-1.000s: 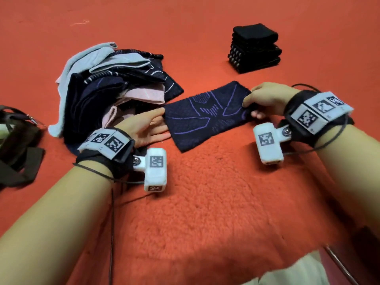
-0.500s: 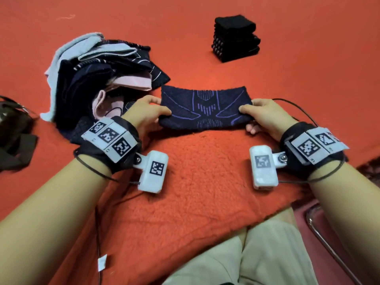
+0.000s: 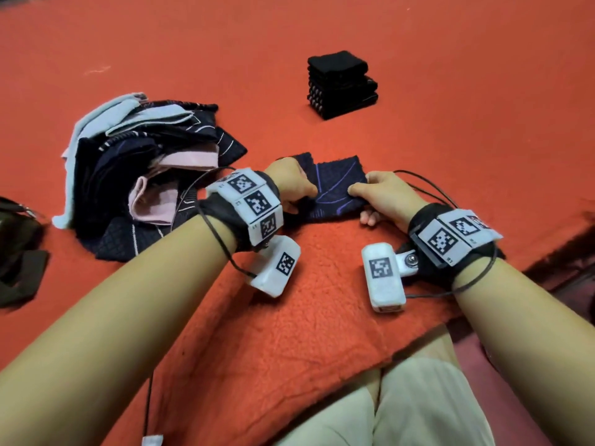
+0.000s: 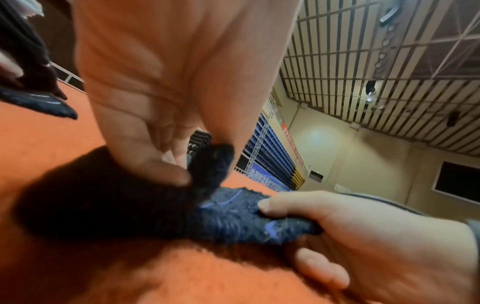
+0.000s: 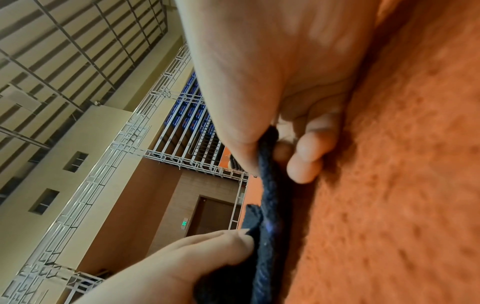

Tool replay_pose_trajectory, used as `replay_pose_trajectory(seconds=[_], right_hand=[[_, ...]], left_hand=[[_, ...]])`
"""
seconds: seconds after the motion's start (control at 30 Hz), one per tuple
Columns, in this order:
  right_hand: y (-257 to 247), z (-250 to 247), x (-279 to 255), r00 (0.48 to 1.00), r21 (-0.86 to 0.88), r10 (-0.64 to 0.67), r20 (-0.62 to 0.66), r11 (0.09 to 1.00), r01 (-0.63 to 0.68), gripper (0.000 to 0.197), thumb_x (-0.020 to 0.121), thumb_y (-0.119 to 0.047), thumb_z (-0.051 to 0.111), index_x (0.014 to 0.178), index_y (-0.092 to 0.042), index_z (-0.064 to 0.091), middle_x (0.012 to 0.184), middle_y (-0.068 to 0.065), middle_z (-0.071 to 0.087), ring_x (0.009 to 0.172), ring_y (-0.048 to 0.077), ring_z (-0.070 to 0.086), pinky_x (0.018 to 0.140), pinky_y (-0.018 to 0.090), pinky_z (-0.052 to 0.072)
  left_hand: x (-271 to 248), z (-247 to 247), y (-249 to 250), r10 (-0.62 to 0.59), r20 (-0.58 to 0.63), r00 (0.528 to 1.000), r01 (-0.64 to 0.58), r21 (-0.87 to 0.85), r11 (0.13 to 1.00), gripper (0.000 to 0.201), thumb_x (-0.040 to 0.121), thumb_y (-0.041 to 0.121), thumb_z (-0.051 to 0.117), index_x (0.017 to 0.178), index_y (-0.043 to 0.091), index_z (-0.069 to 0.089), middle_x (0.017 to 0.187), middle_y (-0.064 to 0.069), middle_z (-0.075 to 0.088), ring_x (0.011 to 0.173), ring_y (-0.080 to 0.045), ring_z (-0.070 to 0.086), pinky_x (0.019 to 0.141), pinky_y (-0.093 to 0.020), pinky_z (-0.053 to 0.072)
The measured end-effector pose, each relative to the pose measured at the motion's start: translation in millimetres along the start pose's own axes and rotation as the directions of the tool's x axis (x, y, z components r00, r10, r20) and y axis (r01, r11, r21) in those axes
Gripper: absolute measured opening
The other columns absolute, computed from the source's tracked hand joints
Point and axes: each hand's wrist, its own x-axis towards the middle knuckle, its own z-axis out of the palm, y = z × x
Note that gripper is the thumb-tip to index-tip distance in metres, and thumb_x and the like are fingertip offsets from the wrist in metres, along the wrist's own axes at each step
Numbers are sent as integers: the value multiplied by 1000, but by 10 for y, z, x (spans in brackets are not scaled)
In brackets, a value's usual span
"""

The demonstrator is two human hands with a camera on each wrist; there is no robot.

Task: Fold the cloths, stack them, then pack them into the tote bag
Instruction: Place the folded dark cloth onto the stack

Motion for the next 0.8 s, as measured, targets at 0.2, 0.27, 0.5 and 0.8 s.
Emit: replay_pose_trajectory(seconds=[0.2, 0.27, 0.5, 0.8], right_hand=[[2, -10, 18, 1000, -17, 3, -5, 1000, -4, 8, 91, -9, 50, 93, -7, 42, 64, 14, 52, 26, 9, 49, 28, 15, 35], [-3, -7, 13, 1000, -13, 3, 1, 1000, -3, 7, 91, -9, 49, 94, -6, 43, 65, 13, 52, 26, 8, 49, 28, 15, 35], [-22, -42, -28, 1000, 76, 22, -3, 997, -22, 7, 91, -11, 50, 86, -11, 46, 67, 7, 53, 28, 7, 48, 30, 14, 36], [-335, 239, -46, 992, -63, -126, -22, 990, 125, 18, 83, -11, 59, 98, -16, 50, 65, -1, 50, 49, 12, 45, 45, 23, 38]], left_hand=[[64, 43, 2, 26, 64, 998, -24, -29, 999, 18, 85, 7, 65, 99, 10, 54, 74, -4, 50, 59, -13, 52, 41, -22, 51], [56, 61, 13, 38, 67, 997, -40, 20, 999, 18, 86, 11, 65, 100, 11, 54, 75, -3, 49, 61, -13, 51, 41, -22, 51], [92, -151, -112, 71, 129, 989, -131, 550, 825, 39, 91, 39, 53, 129, 37, 50, 132, -8, 40, 124, -26, 39, 107, -34, 33], [209, -152, -380, 68, 197, 978, -167, 547, 820, 87, 78, 57, 62, 148, 39, 14, 140, -3, 16, 135, -25, 21, 116, -35, 17]])
